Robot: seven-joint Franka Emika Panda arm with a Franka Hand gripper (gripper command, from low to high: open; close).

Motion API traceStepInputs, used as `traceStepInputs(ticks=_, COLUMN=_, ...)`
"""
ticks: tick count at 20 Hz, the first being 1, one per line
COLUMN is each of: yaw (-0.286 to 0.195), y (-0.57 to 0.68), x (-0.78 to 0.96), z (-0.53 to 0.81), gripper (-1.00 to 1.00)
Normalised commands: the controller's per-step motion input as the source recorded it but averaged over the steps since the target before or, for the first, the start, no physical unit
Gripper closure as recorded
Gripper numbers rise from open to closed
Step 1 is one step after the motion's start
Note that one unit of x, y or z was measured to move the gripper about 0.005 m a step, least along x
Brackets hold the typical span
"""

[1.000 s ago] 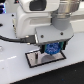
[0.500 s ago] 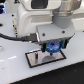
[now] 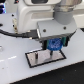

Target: Insert the blue gear onto the right peg, followed by the red gear

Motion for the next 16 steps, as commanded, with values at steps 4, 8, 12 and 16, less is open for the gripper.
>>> traceStepInputs(ticks=4, yaw=0.000, y=-0.02, x=0.12, z=-0.08, gripper=1.00)
traceStepInputs(ticks=8, yaw=0.000, y=-0.03, x=0.12, z=-0.09, gripper=1.00)
traceStepInputs(ticks=12, yaw=0.000, y=-0.08, x=0.14, z=-0.18, gripper=1.00)
traceStepInputs(ticks=16, yaw=0.000, y=-0.11, x=0.11, z=-0.22, gripper=1.00)
